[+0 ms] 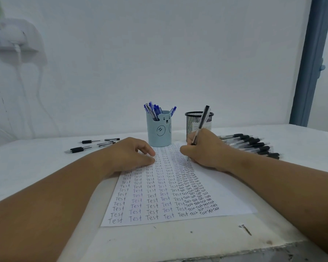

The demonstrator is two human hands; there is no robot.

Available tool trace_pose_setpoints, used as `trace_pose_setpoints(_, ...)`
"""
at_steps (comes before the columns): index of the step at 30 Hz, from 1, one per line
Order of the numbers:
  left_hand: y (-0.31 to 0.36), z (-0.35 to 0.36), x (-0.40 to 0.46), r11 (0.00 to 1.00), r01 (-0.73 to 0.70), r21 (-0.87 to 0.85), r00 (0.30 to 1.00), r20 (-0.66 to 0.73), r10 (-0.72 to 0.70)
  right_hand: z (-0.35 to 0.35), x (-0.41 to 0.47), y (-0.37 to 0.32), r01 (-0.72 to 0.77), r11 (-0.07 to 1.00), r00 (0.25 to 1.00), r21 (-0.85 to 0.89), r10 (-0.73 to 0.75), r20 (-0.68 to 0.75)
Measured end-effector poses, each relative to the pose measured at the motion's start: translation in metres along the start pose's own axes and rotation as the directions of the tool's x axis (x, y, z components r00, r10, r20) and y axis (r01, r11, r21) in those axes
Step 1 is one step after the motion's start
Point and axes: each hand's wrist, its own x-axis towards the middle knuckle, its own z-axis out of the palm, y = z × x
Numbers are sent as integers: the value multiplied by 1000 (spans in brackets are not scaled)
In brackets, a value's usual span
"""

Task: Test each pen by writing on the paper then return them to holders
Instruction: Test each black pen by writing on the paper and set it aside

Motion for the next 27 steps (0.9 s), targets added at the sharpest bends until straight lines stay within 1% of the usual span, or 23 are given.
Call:
trace_pose_setpoints(15,1,0,-1,1000,0,16,1000,-1,0,-1,0,0,-11,1000,999,6,11,35)
trace_pose_setpoints(20,1,-1,-1,1000,5,7,1000,3,-5,0,-1,-1,1,1000,1000,18,-1,-11)
trace_pose_setpoints(27,0,-1,-1,1000,-11,29,1000,-4,11,0,-1,-1,7,1000,1000,8,-7,11)
